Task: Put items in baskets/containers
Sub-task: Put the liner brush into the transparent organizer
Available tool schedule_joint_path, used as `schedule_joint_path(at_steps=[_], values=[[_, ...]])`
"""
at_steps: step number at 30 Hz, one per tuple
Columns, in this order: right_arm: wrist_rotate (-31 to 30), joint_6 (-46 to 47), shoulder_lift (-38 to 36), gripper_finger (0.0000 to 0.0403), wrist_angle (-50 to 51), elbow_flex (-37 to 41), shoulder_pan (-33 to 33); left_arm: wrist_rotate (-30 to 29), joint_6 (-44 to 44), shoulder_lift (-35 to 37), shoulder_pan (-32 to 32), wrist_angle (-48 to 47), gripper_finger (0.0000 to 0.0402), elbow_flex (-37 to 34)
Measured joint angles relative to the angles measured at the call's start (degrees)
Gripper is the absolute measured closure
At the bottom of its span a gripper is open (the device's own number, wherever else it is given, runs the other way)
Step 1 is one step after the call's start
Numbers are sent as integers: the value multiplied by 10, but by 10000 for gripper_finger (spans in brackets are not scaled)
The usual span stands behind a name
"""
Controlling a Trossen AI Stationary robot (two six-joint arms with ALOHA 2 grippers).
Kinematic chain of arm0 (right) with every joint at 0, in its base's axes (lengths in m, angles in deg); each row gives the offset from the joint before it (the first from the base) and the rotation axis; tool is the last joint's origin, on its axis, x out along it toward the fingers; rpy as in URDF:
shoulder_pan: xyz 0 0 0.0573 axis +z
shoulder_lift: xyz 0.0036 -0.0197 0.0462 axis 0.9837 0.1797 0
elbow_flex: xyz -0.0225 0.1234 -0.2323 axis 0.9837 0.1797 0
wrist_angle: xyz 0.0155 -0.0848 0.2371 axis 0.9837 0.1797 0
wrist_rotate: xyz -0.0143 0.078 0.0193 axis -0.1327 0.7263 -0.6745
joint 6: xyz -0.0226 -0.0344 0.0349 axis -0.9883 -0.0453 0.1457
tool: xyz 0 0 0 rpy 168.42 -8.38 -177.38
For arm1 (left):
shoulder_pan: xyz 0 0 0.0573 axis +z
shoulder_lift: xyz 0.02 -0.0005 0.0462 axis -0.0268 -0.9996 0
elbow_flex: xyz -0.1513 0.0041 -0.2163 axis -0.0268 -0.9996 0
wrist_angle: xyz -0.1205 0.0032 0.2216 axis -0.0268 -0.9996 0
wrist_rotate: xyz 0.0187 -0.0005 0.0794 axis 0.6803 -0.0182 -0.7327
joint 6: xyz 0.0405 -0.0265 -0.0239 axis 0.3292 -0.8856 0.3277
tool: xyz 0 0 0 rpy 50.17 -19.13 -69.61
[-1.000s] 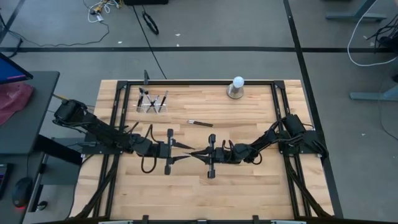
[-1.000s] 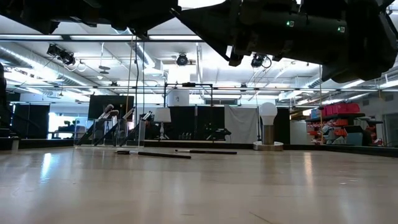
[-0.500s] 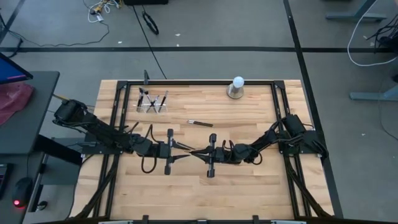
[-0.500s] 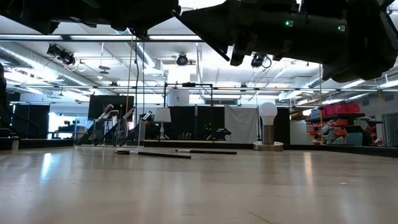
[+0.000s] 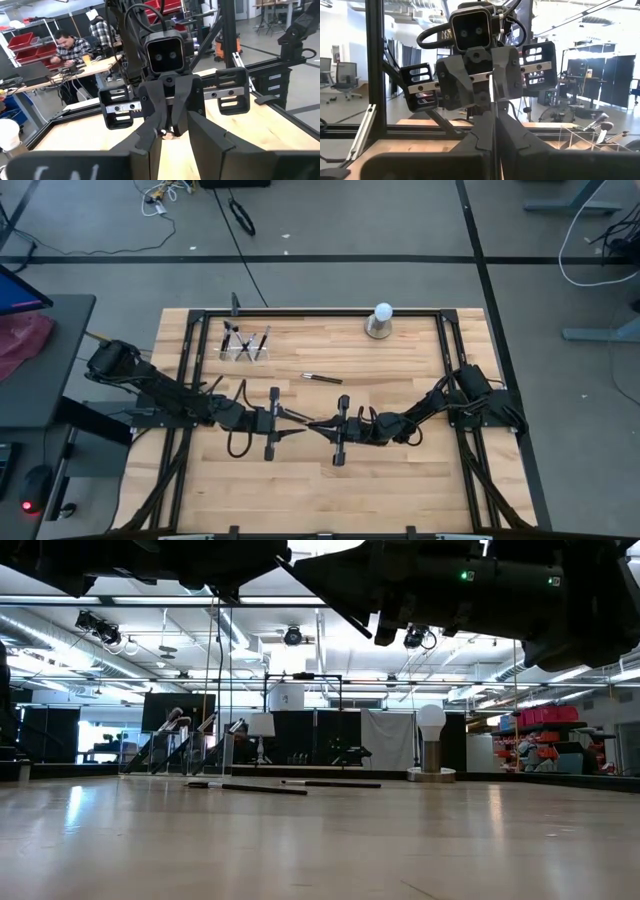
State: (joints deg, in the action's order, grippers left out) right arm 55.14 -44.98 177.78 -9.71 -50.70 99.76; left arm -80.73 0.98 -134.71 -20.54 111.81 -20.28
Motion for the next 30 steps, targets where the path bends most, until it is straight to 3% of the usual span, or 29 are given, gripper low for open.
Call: schedule_joint_path(at_steps=[13, 19, 26, 30], values=[[6, -4, 0, 392, 0, 0, 1, 18, 0, 0, -1, -20, 379, 0], [5, 17, 0, 388, 7, 0, 1, 28, -11, 3, 0, -34, 378, 0], [-60, 50, -36, 330, 49, 8, -1, 2, -44, 81, -4, -175, 380, 0], [-124, 64, -111, 282, 161, 30, 2, -56, -85, 137, -1, -353, 379, 28]])
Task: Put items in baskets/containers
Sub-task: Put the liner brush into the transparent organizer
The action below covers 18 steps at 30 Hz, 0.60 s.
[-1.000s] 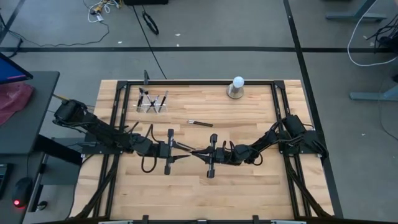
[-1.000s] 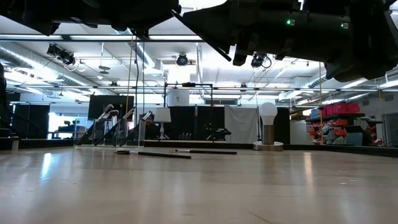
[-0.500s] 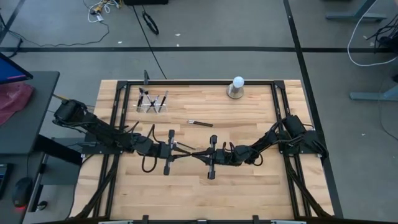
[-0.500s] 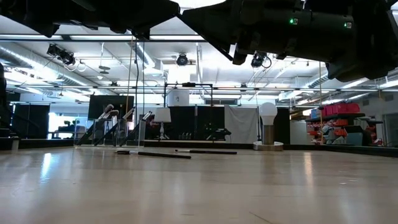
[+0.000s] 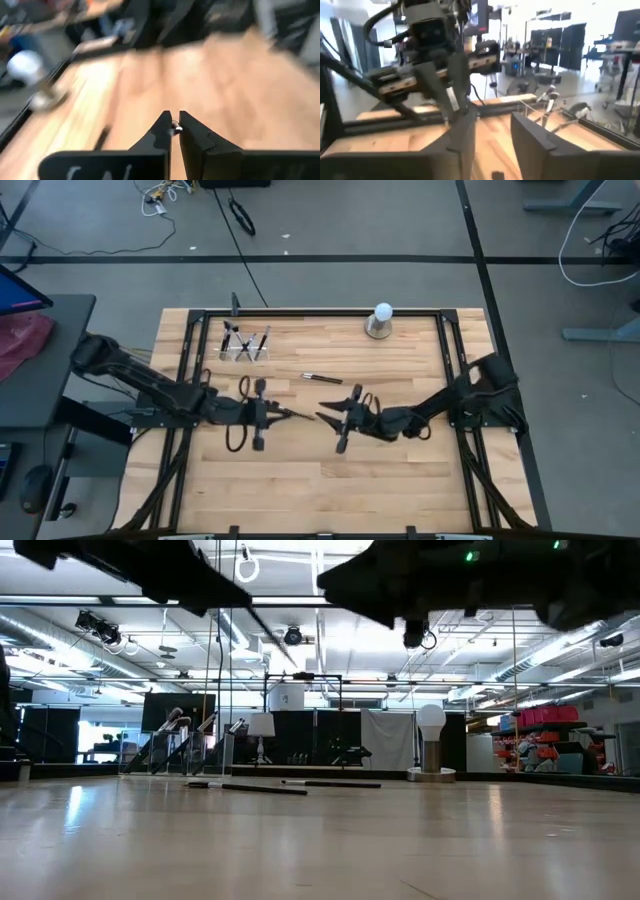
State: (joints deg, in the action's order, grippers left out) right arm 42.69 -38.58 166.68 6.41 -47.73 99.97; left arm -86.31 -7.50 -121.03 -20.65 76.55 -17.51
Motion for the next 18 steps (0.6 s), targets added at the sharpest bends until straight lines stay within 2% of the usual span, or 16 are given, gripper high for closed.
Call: schedule_joint_path(at_steps=[4, 8, 13, 18], values=[[-4, 34, -65, 245, 92, 19, 2, -54, -60, 32, 29, -243, 379, 81], [-2, 67, -78, 225, 113, 25, 2, -74, -104, 31, 99, -477, 379, 176], [9, 95, -71, 221, 148, 26, 1, -62, -98, 29, 228, -615, 379, 248], [9, 112, -71, 230, 171, 26, 1, 40, -52, 29, 378, -665, 379, 274]])
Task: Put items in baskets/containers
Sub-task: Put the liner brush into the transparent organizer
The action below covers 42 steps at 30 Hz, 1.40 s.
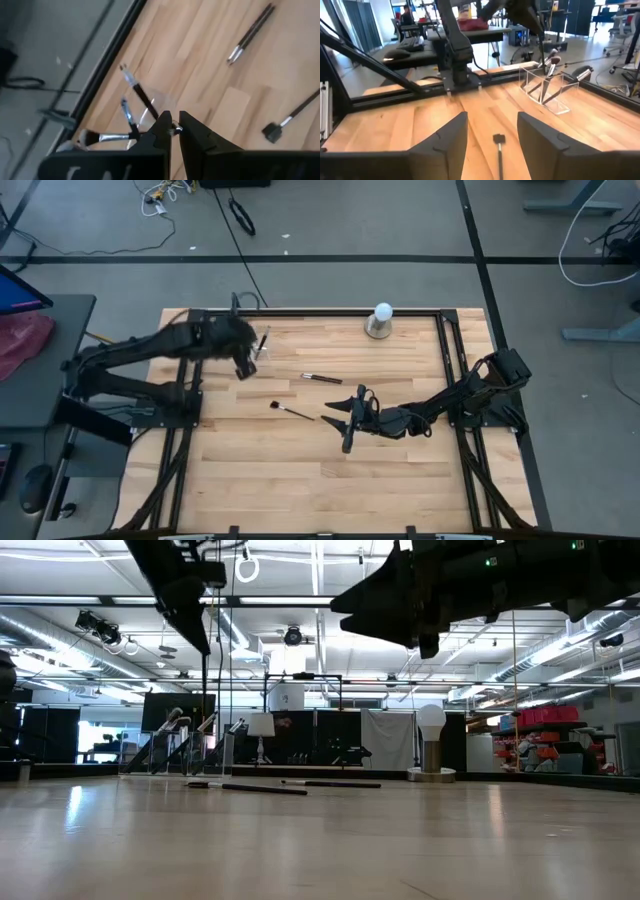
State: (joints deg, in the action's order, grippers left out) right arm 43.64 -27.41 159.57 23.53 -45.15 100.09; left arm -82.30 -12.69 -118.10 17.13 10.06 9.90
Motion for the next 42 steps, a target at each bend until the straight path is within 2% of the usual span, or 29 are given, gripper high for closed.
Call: schedule_joint_path(at_steps=[3, 7, 13, 17, 28, 42], values=[[0, 0, 0, 236, 5, 0, 0, 56, 28, -1, 82, -1, 379, 0], [0, -1, 0, 241, 5, 0, 0, 69, 53, -8, 159, 14, 379, -1], [0, 0, 0, 243, 10, 0, 0, 170, 85, -12, 216, 47, 378, -1], [0, 2, 0, 243, 10, 0, 0, 188, 91, -32, 218, 54, 378, -1], [0, 3, 0, 242, 10, 0, 0, 188, 123, -116, 212, 62, 378, -1], [0, 4, 0, 246, 13, 0, 0, 185, 135, -182, 212, 52, 378, -1]])
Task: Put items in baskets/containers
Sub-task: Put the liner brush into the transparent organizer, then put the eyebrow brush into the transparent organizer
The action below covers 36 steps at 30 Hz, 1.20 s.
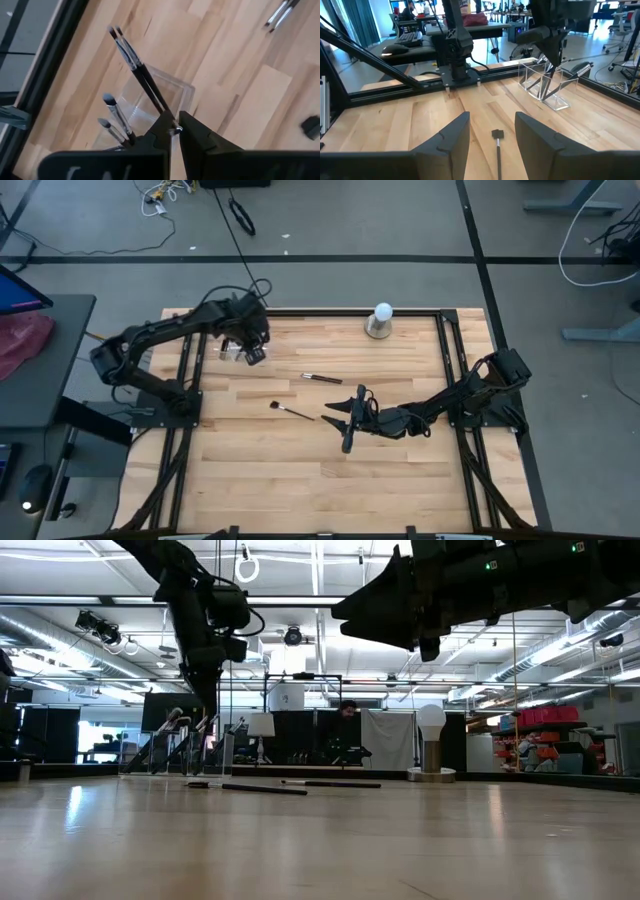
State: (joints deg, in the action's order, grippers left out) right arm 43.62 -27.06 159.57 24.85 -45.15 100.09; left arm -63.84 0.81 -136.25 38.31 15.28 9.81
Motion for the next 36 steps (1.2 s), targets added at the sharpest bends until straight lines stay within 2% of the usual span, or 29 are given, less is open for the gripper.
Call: schedule_joint_path(at_steps=[8, 19, 27, 30, 36], values=[[0, 2, 0, 246, 0, 0, 0, -10, -1, -24, 0, 23, 363, 1], [0, 2, 0, 246, 1, 0, 0, -31, -18, -24, 4, 76, 285, 0], [0, 5, 0, 246, 16, 0, 0, -97, -40, -19, 4, 72, 248, 20], [0, 22, 0, 246, 35, 0, -2, -93, -46, 6, -7, 62, 251, 28], [0, 81, 12, 246, 99, 0, -13, -31, -81, 75, -69, 63, 267, 18]])
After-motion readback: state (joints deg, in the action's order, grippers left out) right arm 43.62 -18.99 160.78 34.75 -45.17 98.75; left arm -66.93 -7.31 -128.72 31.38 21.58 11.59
